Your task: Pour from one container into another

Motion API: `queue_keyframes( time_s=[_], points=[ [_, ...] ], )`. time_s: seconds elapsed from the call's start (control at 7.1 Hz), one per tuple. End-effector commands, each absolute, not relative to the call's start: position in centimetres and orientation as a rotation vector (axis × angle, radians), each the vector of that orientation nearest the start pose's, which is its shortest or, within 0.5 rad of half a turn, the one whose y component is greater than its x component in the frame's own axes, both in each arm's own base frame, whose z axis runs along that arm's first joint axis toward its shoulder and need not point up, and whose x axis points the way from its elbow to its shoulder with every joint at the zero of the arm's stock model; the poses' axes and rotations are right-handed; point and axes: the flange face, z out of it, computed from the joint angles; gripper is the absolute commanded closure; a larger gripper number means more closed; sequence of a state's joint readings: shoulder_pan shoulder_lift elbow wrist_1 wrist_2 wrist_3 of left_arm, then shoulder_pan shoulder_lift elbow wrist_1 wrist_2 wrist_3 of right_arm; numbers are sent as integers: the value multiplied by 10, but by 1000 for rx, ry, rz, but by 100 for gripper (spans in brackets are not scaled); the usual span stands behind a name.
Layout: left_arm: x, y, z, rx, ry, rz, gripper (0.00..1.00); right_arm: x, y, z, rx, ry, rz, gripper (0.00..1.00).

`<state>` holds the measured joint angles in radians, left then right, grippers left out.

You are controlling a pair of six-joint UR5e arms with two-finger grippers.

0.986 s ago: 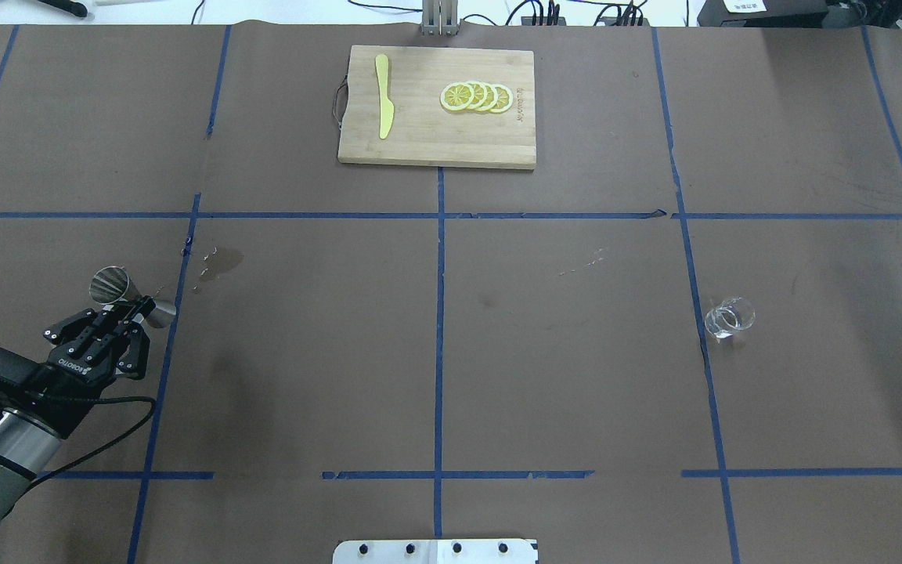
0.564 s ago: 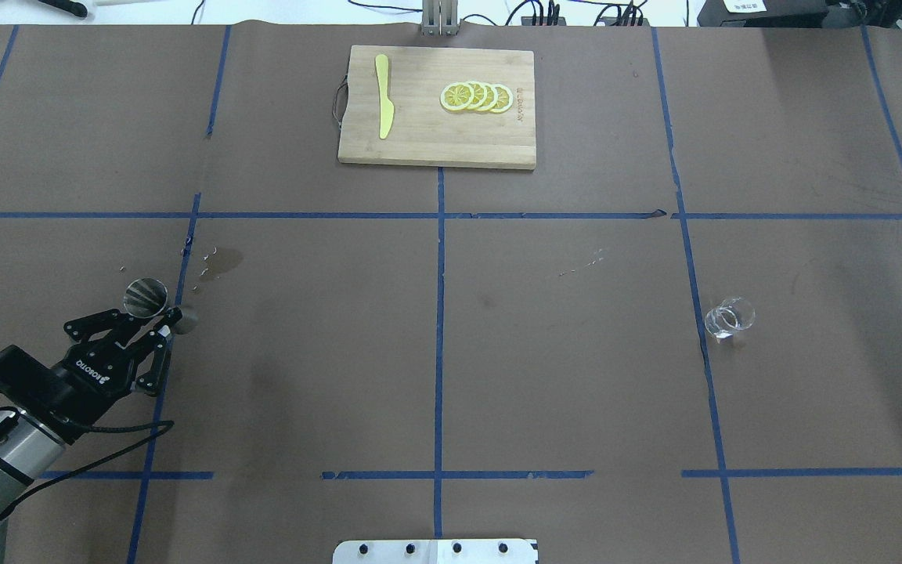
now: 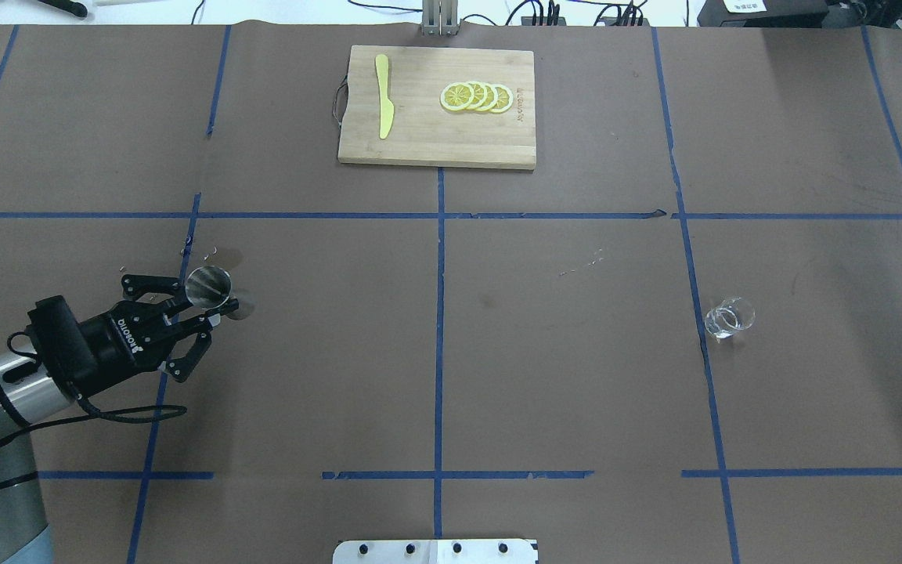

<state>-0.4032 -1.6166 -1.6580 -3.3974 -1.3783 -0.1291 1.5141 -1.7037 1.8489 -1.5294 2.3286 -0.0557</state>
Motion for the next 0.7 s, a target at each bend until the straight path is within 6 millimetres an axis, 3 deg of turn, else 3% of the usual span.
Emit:
queue_keyframes(
  time_s=[0.0, 0.14, 0.28, 0.42, 0.56],
  points=[
    [395, -363, 330, 1647, 1168, 662, 100, 38, -454, 569, 199, -758, -187, 0],
    [415, -383, 286, 1609, 1196, 756, 100, 39, -462, 559, 202, -762, -147, 0],
    [438, -395, 261, 1597, 1207, 783, 100, 37, -473, 545, 217, -771, -87, 0],
    [468, -413, 239, 1557, 1236, 759, 100, 33, -476, 539, 235, -781, -58, 0],
    [487, -421, 232, 1435, 1301, 729, 100, 32, -477, 537, 239, -785, -47, 0]
  ],
)
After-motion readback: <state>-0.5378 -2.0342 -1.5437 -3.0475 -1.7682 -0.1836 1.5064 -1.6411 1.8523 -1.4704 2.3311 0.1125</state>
